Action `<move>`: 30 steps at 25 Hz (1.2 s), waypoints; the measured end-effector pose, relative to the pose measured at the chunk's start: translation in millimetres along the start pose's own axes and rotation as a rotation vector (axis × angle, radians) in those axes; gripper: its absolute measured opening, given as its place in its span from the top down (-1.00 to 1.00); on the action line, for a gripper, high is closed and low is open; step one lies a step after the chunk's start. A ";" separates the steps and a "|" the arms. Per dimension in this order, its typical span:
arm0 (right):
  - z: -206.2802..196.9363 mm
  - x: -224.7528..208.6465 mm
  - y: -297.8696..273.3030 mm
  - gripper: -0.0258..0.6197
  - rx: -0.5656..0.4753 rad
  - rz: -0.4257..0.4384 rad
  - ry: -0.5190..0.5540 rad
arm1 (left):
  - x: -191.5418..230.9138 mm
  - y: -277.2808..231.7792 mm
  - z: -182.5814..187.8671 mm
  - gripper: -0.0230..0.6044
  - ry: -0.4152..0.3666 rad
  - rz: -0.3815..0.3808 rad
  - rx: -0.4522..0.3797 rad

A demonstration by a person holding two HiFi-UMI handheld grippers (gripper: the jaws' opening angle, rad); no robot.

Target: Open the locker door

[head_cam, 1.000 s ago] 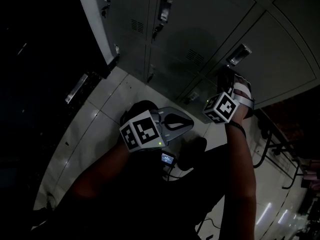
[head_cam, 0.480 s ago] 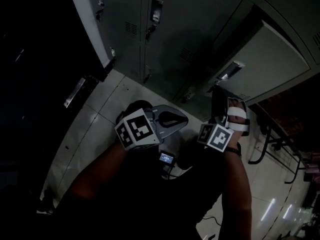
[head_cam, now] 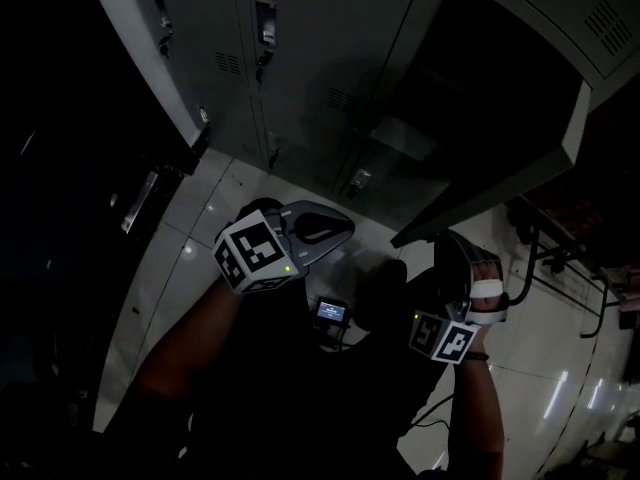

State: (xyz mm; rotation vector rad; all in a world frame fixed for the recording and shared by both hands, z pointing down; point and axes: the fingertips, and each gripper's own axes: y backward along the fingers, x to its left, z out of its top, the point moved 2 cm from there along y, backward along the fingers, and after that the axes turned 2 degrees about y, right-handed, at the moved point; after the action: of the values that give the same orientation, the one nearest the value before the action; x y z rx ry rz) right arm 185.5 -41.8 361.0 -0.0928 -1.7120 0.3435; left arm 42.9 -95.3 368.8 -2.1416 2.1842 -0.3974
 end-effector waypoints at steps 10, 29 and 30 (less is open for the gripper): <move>-63.1 5.6 40.1 0.73 0.136 -0.026 -0.013 | -3.5 -7.9 -0.8 0.89 -0.011 -0.004 0.018; -77.9 0.5 76.8 0.66 -0.037 0.072 -0.606 | -6.1 -12.3 0.2 0.89 -0.018 -0.012 0.028; -70.1 0.1 79.1 0.76 -0.087 0.096 -0.654 | -6.7 -12.2 0.4 0.89 -0.020 -0.015 0.028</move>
State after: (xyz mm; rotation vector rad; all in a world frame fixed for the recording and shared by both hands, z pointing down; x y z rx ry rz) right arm 243.5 45.6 348.2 -0.1374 -2.3760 0.3967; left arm 55.1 -88.9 370.1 -2.1394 2.1403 -0.4030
